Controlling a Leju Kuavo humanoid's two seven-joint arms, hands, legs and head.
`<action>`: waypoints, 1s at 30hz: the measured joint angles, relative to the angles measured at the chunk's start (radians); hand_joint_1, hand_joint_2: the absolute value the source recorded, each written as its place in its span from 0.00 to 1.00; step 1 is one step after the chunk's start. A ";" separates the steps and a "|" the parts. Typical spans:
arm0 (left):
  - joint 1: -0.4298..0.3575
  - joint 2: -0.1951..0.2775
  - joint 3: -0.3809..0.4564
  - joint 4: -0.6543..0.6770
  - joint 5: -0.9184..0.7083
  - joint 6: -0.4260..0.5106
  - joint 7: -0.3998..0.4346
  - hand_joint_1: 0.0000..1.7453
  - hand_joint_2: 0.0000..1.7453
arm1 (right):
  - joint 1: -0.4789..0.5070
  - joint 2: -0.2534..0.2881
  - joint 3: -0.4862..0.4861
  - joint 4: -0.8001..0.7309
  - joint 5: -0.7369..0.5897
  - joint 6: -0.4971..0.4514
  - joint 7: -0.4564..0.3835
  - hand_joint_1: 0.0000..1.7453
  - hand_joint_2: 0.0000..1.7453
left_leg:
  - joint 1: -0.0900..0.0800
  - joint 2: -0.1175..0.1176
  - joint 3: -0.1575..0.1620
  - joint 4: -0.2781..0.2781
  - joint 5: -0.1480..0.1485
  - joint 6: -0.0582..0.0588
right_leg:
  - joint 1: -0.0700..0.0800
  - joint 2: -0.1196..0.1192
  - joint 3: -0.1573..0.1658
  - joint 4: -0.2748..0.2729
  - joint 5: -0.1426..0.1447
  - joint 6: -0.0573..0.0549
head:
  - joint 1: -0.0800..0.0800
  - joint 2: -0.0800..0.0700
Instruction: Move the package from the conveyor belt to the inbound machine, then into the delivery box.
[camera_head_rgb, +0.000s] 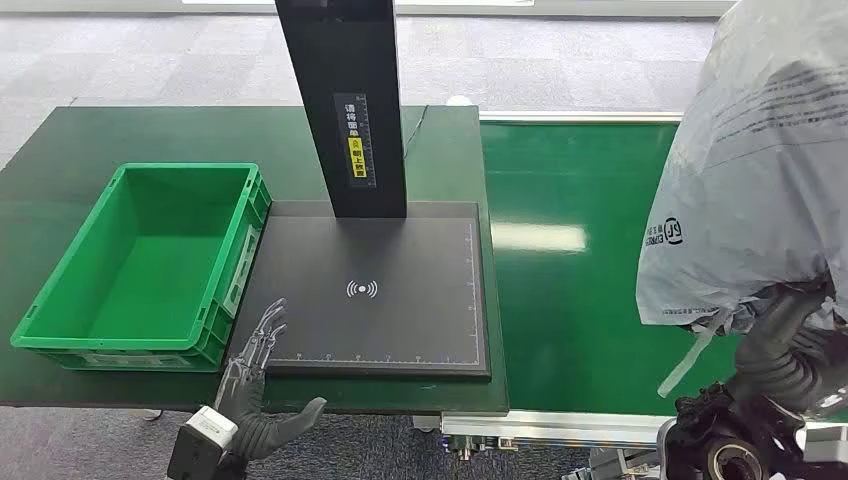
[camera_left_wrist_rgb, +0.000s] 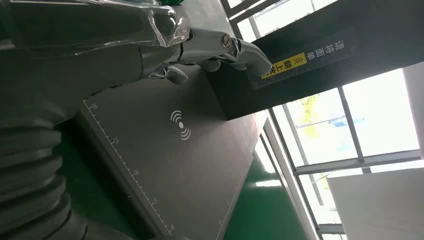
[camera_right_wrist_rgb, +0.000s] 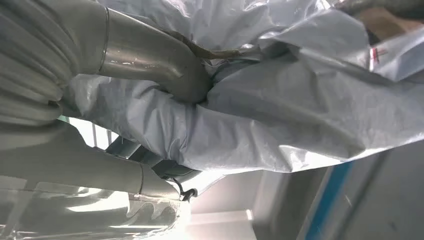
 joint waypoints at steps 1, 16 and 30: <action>0.000 0.000 0.001 0.000 0.000 0.000 0.000 0.00 1.00 | -0.008 -0.004 0.007 0.003 -0.002 0.022 0.015 1.00 1.00 | 0.000 0.000 0.000 0.000 0.000 0.000 | 0.000 0.000 0.000 0.000 0.000 0.000 | 0.000 0.000; -0.005 0.007 0.005 0.004 0.001 -0.006 -0.015 0.00 1.00 | -0.220 -0.092 0.263 0.325 0.211 0.391 0.284 1.00 1.00 | 0.000 0.000 0.000 0.000 0.001 0.000 | 0.000 0.000 0.000 0.000 0.000 0.000 | 0.000 0.000; -0.016 0.035 -0.014 0.037 0.027 0.003 -0.020 0.00 1.00 | -0.396 -0.161 0.536 0.770 0.401 0.502 0.424 1.00 1.00 | 0.000 -0.001 -0.001 0.000 0.002 0.000 | 0.000 -0.001 -0.001 0.000 0.000 0.000 | 0.000 0.000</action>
